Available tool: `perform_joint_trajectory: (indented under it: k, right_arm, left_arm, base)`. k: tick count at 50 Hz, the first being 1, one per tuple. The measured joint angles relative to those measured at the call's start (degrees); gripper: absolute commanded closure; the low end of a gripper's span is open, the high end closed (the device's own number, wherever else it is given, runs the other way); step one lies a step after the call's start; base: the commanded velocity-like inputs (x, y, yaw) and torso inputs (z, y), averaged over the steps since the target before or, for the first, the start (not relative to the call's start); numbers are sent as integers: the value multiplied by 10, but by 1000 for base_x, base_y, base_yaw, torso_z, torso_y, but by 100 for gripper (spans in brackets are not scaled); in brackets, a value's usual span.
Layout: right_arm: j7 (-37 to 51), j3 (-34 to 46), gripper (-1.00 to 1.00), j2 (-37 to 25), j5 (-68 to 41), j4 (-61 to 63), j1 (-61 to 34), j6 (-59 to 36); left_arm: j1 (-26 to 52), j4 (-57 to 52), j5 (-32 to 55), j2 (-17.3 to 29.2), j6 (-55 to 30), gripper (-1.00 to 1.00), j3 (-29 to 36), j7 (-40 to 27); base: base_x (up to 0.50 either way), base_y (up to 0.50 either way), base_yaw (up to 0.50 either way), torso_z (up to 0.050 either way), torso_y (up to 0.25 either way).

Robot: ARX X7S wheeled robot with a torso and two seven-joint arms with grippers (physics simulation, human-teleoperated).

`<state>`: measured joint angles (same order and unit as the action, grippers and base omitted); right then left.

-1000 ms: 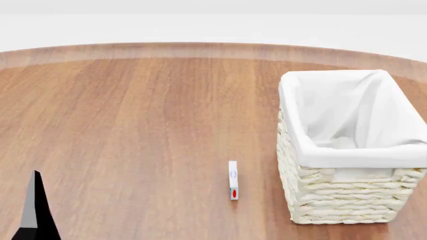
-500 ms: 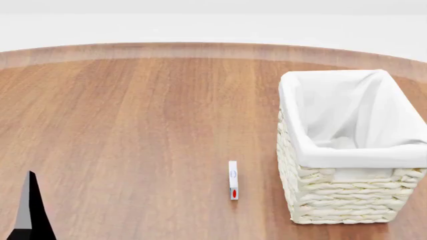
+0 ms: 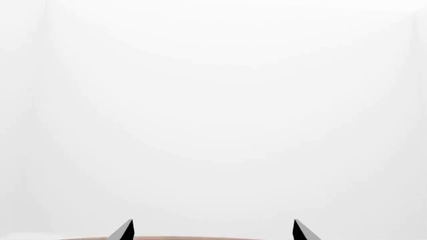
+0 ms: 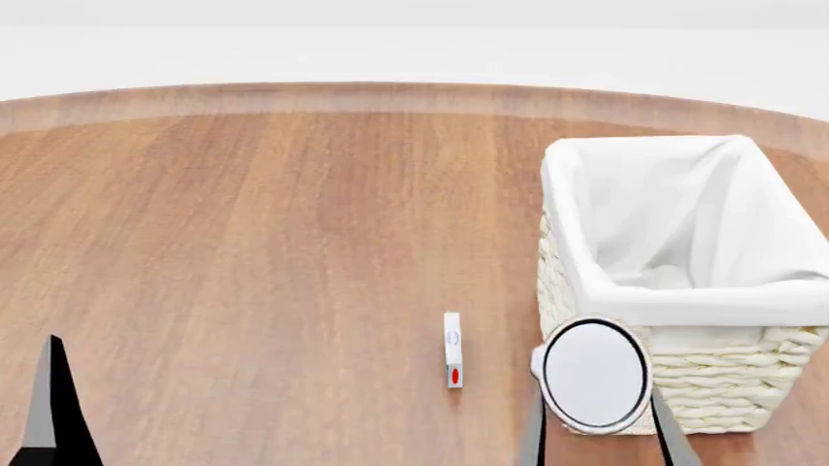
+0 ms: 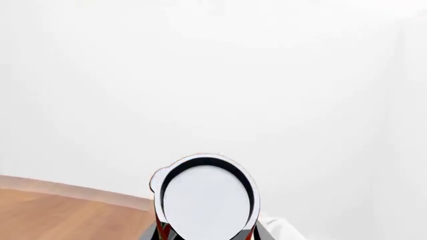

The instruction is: Pick up the tomato sauce, and put it in the basket.

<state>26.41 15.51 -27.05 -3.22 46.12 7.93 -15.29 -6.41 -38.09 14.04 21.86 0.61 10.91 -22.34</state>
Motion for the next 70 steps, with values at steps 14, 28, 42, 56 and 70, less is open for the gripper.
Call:
perform_joint_trajectory:
  k: [14,28,42,56,70]
  right_arm:
    - [-16,3,100,-3,9,-41,-82,-12]
    - [-40,-3,100,-2,-2,-100,-176,-20]
    - [-72,-7,100,5,-18,-209,-281,-8]
    - [-124,-14,100,31,-57,-414,-403,35]
    - [-203,-15,100,85,-80,-801,-582,136]
  left_arm:
    - [-2,0,-1,2,3,-100,2,-2]
    - [-6,-2,-3,6,5,-100,2,-5]
    - [-13,-6,-3,10,9,-100,-1,-9]
    - [-22,-12,-4,15,14,-100,-2,-12]
    - [-32,-26,-5,22,15,-100,-5,-16]
  base:
    - [0,0,0,0,0]
    - [0,0,0,0,1]
    - [0,0,0,0,0]
    - [1,0,0,0,1]
    - [0,0,0,0,0]
